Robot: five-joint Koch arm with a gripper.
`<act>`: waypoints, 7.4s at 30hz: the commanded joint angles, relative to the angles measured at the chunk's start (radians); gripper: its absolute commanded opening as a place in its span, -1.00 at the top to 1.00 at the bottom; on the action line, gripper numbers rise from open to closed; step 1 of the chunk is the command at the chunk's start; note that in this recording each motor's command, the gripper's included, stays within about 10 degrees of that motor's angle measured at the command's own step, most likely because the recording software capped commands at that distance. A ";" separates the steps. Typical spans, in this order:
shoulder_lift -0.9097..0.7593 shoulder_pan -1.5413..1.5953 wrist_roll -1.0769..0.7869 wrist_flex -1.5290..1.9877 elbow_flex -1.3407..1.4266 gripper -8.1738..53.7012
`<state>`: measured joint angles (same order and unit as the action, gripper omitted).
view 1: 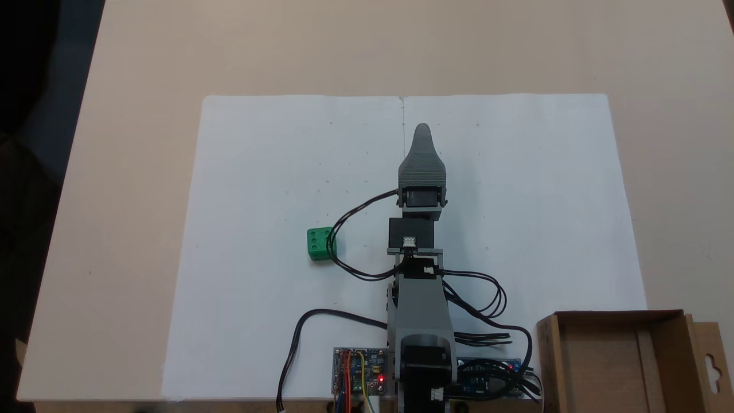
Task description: Grasp a green dice and put it in the bin.
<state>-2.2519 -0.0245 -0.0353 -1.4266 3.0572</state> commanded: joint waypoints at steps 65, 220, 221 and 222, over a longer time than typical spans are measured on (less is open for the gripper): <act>-0.112 0.272 0.230 1.902 -0.811 -0.55; 0.765 1.037 1.022 2.123 -1.005 -0.55; 0.765 1.037 1.022 2.123 -1.005 -0.55; 0.764 1.037 1.022 2.121 -1.005 -0.51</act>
<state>-1.4772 1.0109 0.9541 0.7041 2.0509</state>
